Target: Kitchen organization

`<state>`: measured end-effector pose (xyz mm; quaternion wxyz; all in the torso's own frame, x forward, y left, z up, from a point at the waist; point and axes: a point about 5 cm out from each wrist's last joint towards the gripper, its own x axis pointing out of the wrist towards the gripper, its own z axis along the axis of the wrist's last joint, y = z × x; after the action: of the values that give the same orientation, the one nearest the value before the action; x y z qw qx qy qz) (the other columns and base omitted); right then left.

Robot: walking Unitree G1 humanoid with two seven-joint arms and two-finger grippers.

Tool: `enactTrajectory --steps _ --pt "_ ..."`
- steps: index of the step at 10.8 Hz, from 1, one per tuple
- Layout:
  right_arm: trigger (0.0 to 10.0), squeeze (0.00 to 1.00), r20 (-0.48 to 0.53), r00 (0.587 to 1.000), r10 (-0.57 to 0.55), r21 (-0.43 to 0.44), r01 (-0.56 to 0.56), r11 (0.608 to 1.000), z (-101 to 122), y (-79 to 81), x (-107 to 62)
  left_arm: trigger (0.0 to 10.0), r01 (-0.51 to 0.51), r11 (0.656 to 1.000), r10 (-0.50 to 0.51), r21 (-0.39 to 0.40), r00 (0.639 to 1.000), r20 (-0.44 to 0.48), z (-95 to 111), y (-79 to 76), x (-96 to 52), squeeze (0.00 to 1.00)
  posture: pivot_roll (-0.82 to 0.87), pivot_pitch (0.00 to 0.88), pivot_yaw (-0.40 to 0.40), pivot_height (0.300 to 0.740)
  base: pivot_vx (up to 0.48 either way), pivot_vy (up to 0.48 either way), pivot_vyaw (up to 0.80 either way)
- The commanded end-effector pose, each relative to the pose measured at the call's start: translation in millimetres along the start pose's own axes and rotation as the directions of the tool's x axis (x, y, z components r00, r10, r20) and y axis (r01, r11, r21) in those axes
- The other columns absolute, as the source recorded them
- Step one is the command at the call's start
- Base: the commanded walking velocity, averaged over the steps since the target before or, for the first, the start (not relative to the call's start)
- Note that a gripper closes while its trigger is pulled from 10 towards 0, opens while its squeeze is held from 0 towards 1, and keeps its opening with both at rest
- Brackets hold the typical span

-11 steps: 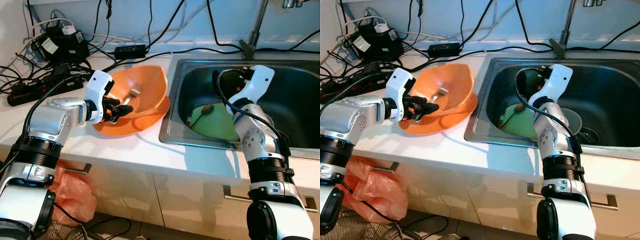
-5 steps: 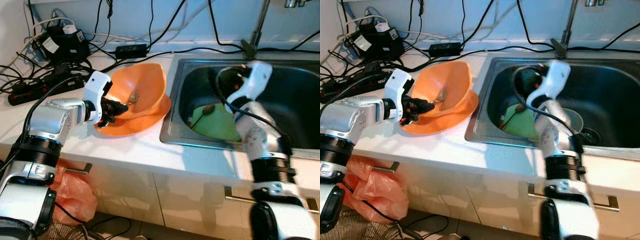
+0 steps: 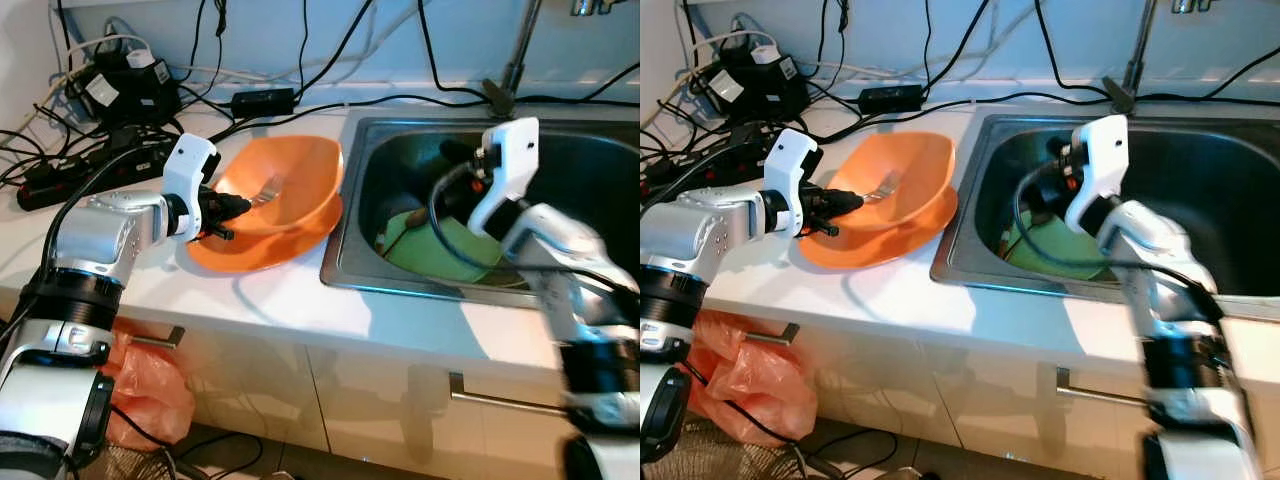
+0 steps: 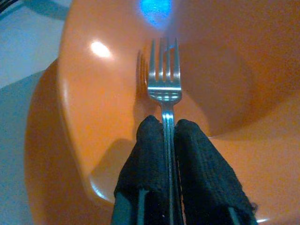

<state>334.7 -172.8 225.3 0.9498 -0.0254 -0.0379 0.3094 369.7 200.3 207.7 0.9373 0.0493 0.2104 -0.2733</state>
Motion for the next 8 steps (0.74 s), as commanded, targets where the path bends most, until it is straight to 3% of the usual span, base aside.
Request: enactTrajectory --steps 1,3,8 --pt "10.0 0.00 -0.004 0.997 0.079 -0.020 -0.079 0.997 4.4 9.4 -0.5 0.0 -0.018 1.000 0.018 -0.003 1.000 0.001 3.3 5.5 -3.4 0.00 0.09 0.033 0.150 0.740 0.000 0.000 0.00" --pt "10.0 0.00 -0.039 0.982 0.182 -0.039 -0.184 0.982 4.8 16.4 -10.8 0.0 -0.013 1.000 0.013 0.001 1.000 0.001 6.4 7.7 -3.3 0.00 0.09 0.032 0.152 0.740 0.000 0.000 0.00" --pt "10.0 0.00 -0.089 0.951 0.297 -0.038 -0.301 0.953 5.2 25.1 -24.8 0.0 0.009 1.000 -0.009 0.009 1.000 -0.001 8.9 6.8 -1.4 0.00 0.09 0.034 0.158 0.740 0.000 0.000 0.00"
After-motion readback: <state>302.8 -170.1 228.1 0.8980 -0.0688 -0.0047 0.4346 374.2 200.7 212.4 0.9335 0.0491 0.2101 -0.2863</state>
